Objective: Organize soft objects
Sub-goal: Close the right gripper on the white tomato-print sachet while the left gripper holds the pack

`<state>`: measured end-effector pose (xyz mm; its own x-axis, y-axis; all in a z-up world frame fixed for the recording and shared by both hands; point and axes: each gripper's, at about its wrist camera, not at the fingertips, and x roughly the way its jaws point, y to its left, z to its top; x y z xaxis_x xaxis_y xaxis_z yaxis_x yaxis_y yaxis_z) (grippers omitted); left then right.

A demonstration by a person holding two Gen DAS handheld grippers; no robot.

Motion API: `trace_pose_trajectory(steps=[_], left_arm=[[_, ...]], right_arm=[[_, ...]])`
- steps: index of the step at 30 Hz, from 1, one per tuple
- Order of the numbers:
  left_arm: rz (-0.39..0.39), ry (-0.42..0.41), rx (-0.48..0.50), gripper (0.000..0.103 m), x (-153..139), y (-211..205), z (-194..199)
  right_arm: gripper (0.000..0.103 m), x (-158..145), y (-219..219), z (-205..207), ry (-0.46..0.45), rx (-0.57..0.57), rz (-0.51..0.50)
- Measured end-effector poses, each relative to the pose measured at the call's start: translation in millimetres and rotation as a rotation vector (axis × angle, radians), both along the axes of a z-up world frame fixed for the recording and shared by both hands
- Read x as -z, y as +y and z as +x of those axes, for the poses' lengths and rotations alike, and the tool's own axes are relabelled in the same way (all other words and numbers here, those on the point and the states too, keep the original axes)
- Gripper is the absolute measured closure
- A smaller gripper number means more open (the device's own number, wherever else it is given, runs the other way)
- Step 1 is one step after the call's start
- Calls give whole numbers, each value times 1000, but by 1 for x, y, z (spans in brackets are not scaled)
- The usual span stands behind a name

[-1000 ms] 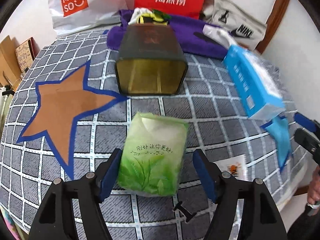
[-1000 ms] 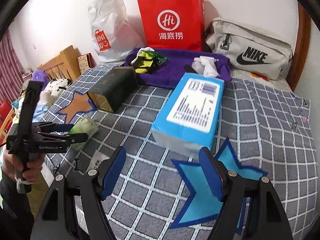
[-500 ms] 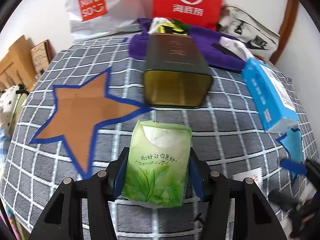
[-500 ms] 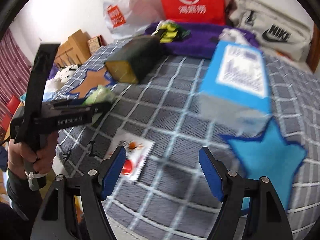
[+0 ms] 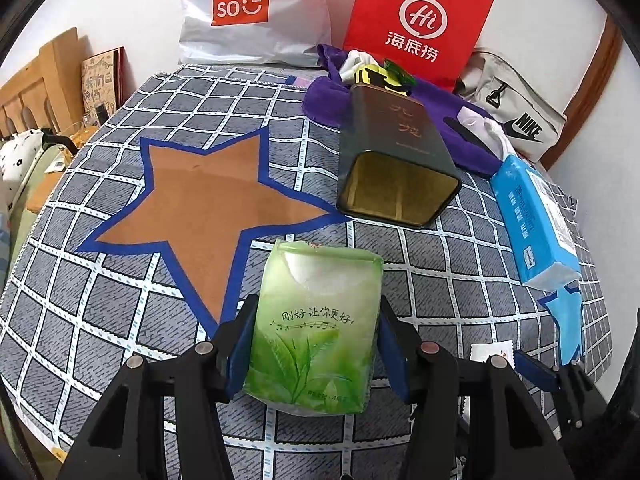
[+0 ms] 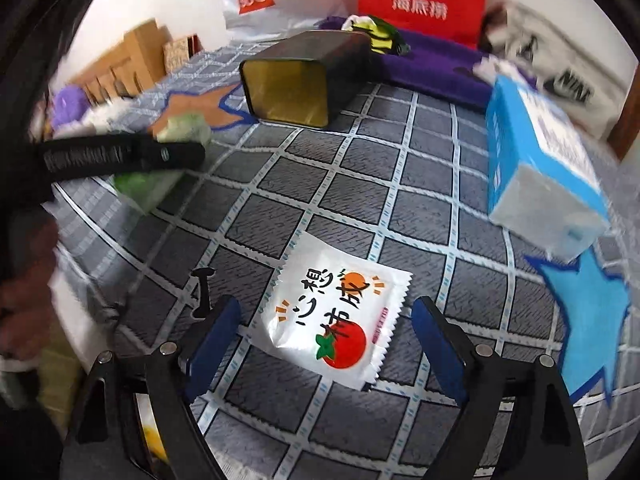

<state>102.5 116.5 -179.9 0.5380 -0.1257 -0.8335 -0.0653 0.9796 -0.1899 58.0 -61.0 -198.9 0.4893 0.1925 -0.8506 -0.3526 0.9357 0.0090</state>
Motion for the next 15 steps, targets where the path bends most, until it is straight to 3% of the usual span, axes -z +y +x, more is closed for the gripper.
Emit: trace_pose_trajectory(steps=[2,4,7,15], left_arm=[[-3,0,0,50,0,1,-1],[-3,5,-2,50,2,1,-2],[-9,10,-5,50,4,1,-4],[-4,22,-14,50,4,-1,-8]], right_arm=[[19,0,-3,-1,-21,23,15],[36,-2,-6,0,-53,34,13],[53,-4,-17,2,-64,46,25],[65,-4,-24,-2,-87,-24,28]])
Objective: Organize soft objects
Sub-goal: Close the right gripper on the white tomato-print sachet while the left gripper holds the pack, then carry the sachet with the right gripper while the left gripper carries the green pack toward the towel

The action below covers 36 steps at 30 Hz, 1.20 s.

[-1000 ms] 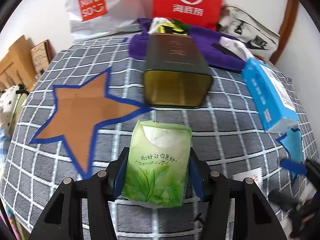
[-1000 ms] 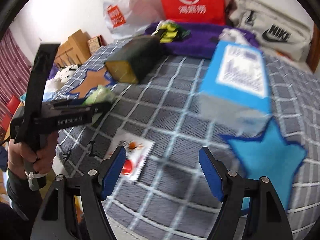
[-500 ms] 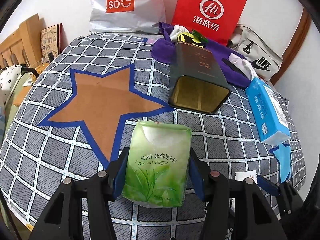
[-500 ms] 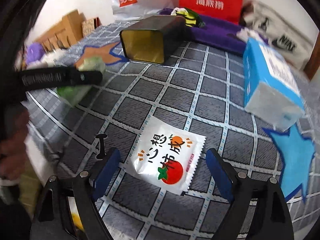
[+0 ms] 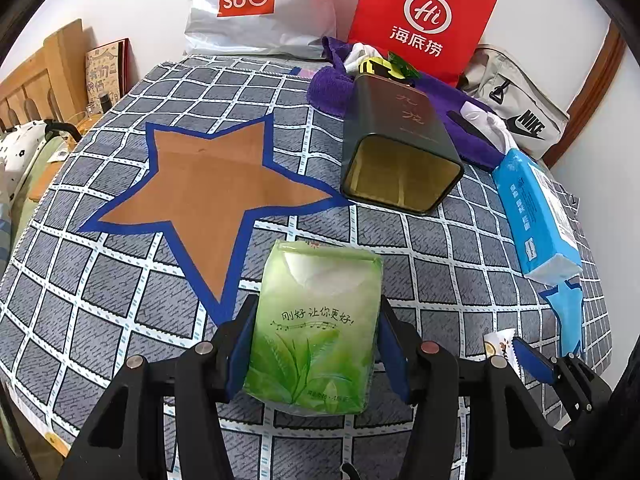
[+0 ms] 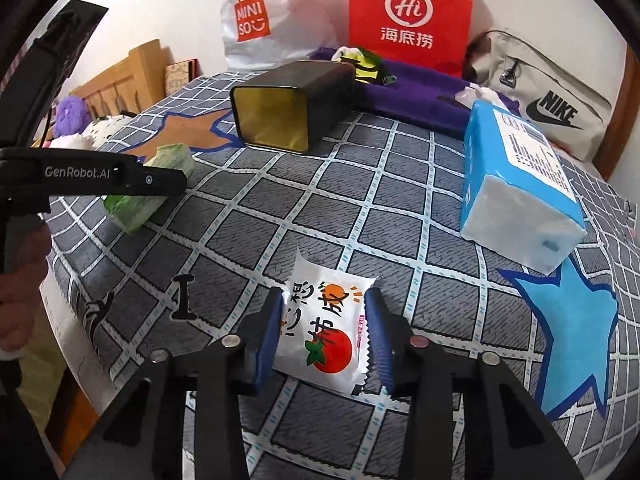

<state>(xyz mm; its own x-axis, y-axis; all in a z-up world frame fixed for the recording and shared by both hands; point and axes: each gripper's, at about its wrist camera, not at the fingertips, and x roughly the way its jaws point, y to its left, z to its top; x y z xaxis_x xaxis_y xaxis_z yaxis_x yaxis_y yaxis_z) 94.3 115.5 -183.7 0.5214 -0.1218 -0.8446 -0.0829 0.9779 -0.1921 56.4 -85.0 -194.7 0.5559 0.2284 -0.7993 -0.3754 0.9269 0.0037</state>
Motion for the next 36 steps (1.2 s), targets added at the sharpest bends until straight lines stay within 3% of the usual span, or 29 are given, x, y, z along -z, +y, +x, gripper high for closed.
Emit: trace_pose_trajectory(steps=[2,3,9,20,36], left_arm=[[0,2,0,50,-1,-1,-1],[0,2,-2,50,-2,-1,-1],[6,2,3,50,-7,-8,-2],[-1,-27,38,50,-31,-33,-3],[68,-97,49,50,-80,-59,0]], right_arm=[[71,0,-3,-1,4,-12,-3],[80,0,-5,-3,0,-14,-7],[87,-2,-21,-5,37,-30,38],[88,-20,-70,-3,46,45,81],[88,-73,-111,22,-28,88,124]])
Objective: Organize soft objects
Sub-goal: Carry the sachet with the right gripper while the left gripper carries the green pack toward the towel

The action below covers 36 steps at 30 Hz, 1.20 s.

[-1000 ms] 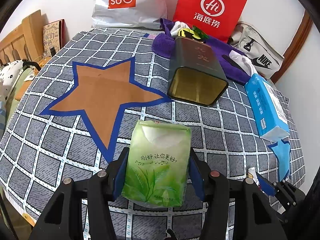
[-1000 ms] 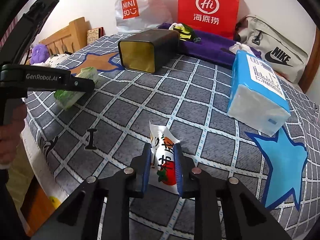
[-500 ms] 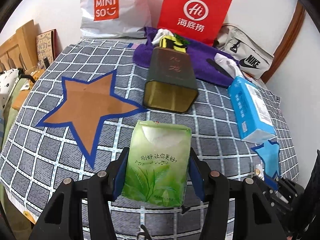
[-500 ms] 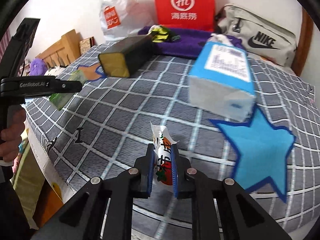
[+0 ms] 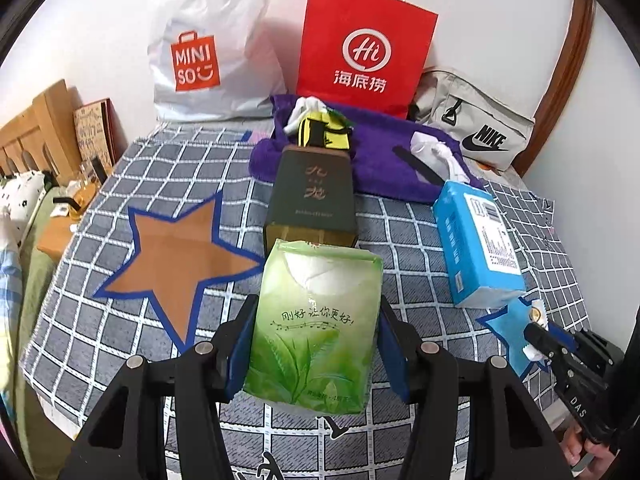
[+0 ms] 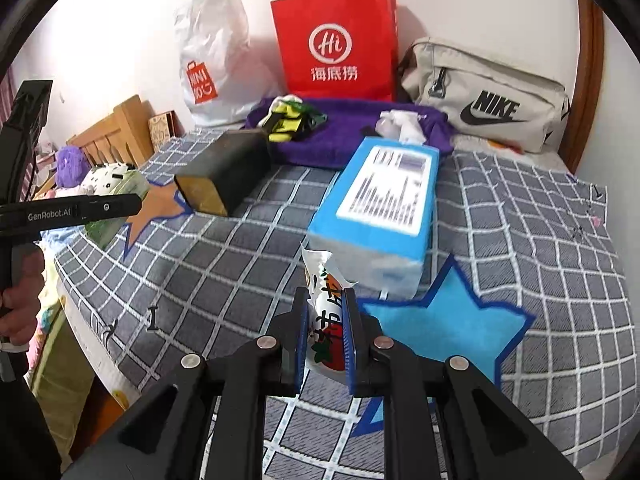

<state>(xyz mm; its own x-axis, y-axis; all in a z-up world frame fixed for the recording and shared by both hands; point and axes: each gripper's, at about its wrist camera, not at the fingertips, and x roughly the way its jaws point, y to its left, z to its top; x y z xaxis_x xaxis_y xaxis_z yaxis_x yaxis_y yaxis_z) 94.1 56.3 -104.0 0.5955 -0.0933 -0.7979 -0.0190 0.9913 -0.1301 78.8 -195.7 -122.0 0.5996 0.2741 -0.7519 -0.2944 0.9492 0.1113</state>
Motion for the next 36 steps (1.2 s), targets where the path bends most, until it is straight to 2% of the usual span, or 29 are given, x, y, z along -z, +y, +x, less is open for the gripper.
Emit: trace_pose_trajectory(steps=[22,36], left_arm=[[22,-63,-23,50,-38,3,16],[30,-81,-14,50,-54,0,35]], right_arm=[[88,-48,-7,34,-87,16,11],[87,-66,-5,59,-120,4,5]])
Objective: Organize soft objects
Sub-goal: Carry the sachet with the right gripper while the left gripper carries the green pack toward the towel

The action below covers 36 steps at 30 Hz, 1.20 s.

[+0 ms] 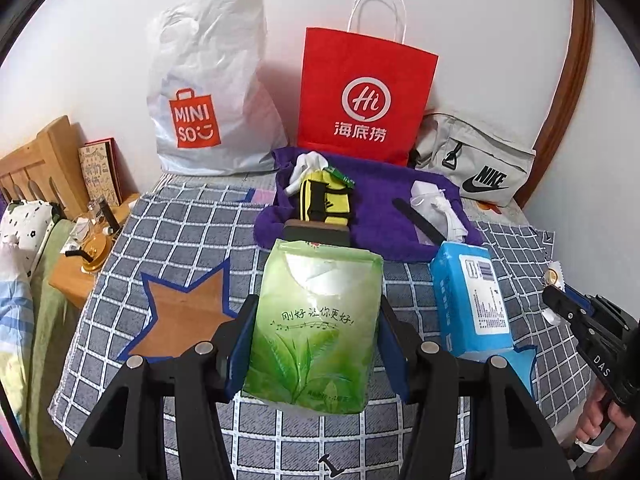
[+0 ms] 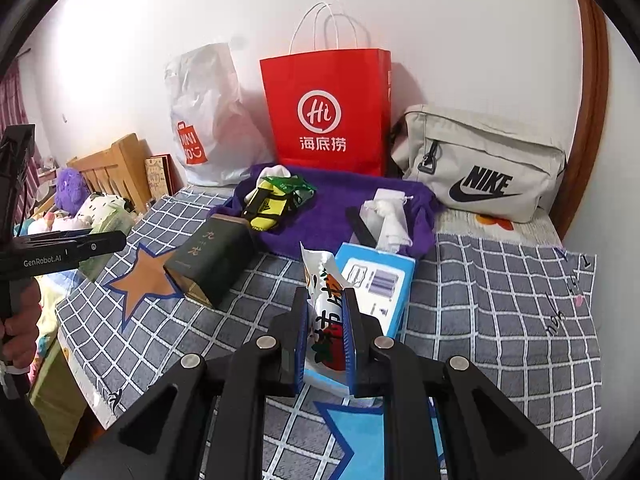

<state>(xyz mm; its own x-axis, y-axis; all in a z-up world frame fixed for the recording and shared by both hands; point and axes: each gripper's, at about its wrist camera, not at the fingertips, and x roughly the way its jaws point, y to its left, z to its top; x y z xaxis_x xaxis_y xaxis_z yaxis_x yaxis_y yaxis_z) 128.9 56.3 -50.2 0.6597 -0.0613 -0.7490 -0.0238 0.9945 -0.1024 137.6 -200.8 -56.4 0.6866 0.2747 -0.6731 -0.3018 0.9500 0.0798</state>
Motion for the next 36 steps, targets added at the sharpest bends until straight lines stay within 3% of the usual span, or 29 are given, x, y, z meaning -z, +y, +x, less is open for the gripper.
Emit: trace_pose_trajectory(steps=[16,36], left_arm=[[-1,-31,38,50,-20,-13,27],[-12,5,65,50,-9,-22,89]], right_arm=[[87,-11,6,31,-21,-13,4],[87,-8,14,96,-28,-22,-22]])
